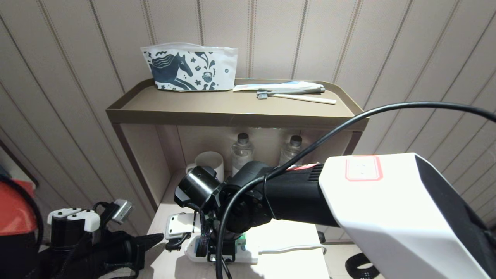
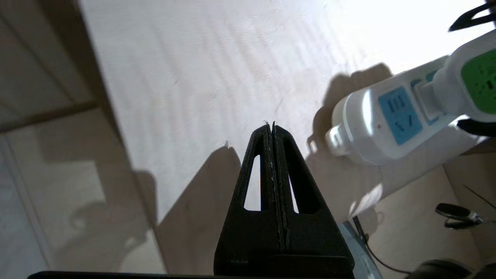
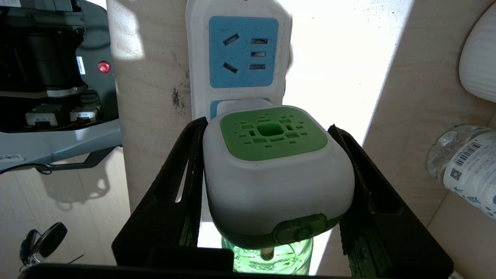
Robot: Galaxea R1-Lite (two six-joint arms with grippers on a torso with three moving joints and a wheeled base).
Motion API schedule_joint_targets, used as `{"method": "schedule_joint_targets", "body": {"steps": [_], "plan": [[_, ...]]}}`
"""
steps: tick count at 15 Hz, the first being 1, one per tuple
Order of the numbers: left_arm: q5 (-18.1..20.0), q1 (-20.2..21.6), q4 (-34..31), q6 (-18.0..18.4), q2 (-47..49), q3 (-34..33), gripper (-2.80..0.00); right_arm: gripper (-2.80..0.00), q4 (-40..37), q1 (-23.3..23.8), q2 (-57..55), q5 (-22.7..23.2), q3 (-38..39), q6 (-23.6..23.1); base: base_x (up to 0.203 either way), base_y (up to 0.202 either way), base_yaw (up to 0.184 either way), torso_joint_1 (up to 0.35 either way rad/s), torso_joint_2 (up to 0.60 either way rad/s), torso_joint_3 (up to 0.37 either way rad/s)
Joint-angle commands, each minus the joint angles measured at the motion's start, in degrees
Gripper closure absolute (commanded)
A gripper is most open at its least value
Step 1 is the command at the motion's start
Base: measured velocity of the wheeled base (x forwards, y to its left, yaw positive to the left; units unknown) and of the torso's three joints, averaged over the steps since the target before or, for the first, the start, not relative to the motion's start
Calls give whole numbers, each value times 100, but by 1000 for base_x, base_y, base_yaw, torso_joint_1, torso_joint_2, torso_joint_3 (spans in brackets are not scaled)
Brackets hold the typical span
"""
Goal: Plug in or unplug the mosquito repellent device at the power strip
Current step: Hold the socket with your left hand and unplug it with your right hand
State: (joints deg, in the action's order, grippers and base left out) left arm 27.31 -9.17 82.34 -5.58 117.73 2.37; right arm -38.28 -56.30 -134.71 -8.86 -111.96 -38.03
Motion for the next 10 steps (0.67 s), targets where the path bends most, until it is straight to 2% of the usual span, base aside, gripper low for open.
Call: {"method": "schedule_joint_targets", "body": {"steps": [1, 6, 9, 10], "plan": [[-92, -342, 742, -240, 318, -117, 0, 0, -22, 14, 15, -10, -1, -11, 0, 0, 0, 0, 0, 0], [-1261, -1314, 719, -1039, 1, 151, 0, 0, -13, 5, -12, -54, -1, 33, 0, 0, 0, 0, 0, 0], [-1263, -1491, 731, -1437, -57, 70, 0, 0, 110, 14, -56, -54, -1, 51, 0, 0, 0, 0, 0, 0], [-1259, -1496, 731, -1468, -50, 101, 0, 0, 168, 8, -66, -49, -1, 51, 0, 0, 0, 0, 0, 0]]}}
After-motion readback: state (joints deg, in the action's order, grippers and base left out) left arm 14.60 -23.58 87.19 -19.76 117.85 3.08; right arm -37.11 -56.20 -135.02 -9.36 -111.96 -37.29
